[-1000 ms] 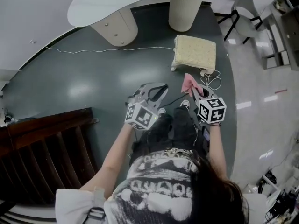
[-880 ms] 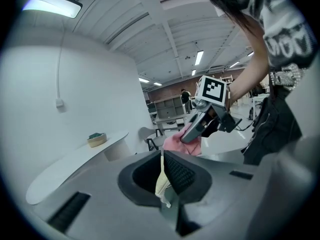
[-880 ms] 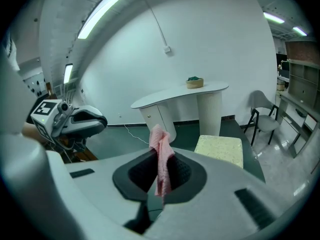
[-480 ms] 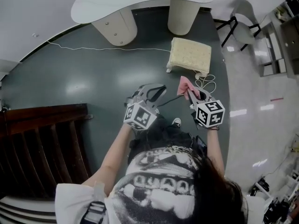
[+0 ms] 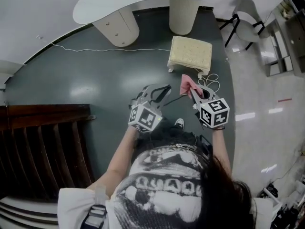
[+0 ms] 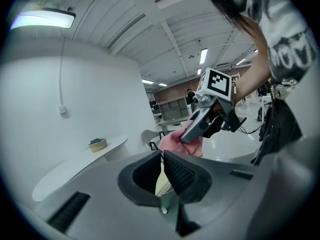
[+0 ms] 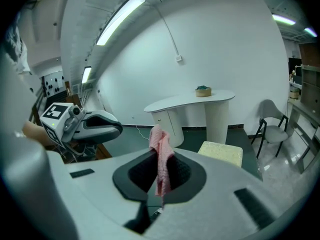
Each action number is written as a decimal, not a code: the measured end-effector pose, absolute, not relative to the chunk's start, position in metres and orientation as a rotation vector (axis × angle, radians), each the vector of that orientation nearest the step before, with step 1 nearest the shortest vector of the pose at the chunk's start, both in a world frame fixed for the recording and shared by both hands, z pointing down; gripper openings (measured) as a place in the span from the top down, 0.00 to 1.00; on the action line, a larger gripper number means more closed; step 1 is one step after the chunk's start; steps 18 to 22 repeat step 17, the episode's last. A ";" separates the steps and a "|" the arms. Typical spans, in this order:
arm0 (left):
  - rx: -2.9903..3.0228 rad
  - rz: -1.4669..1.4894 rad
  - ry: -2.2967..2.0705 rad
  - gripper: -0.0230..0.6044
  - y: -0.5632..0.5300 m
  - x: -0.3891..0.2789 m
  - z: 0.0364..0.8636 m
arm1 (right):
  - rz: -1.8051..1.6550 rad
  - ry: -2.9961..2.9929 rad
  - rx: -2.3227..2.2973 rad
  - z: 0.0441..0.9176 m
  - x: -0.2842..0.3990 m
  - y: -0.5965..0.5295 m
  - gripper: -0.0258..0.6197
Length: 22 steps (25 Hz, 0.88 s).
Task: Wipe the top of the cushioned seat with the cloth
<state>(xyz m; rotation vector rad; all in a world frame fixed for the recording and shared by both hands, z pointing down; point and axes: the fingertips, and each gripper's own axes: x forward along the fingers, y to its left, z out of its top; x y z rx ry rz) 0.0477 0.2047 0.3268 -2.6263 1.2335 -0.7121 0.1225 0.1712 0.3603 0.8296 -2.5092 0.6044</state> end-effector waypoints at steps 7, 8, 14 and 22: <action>-2.612 -0.716 1.218 0.94 0.216 0.063 0.317 | 0.592 -2.537 0.806 0.356 0.126 0.182 0.95; -2.611 -0.719 1.215 0.94 0.218 0.064 0.318 | 0.590 -2.540 0.802 0.356 0.126 0.184 0.95; -2.615 -0.721 1.200 0.94 0.223 0.068 0.317 | 0.585 -2.548 0.796 0.354 0.126 0.187 0.95; -2.618 -0.722 1.194 0.94 0.227 0.069 0.314 | 0.583 -2.548 0.796 0.350 0.125 0.191 0.95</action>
